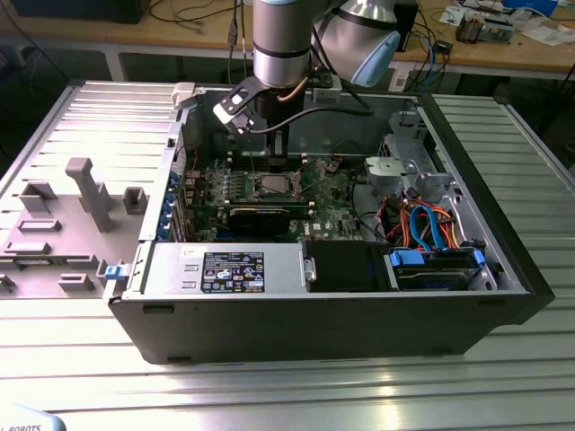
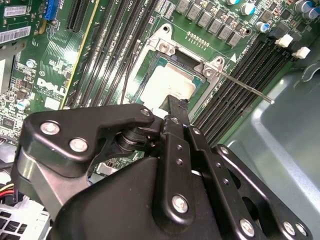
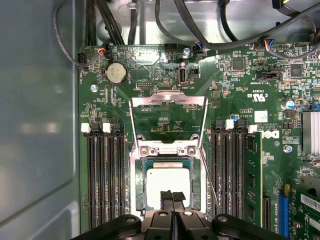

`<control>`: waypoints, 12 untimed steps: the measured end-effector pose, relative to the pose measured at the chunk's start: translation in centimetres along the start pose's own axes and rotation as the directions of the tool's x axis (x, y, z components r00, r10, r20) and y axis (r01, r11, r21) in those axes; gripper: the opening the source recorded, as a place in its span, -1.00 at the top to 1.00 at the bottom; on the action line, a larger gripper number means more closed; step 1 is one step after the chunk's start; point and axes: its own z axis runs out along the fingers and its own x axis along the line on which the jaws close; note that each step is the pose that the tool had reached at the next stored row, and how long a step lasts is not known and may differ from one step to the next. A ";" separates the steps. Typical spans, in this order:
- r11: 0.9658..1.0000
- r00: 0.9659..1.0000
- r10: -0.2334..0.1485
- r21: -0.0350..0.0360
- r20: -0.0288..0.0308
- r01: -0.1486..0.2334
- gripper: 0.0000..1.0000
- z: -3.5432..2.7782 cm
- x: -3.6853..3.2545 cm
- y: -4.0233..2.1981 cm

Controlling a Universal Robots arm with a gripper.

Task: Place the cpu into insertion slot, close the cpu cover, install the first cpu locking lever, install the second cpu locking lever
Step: 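Place the cpu into insertion slot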

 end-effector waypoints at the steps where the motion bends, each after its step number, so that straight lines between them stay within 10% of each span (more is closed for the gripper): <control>1: 1.000 1.000 0.000 0.000 0.000 0.000 0.79 -0.01 0.00 0.00; 12: 1.000 1.000 0.000 0.000 0.000 0.000 0.79 -0.43 0.01 0.00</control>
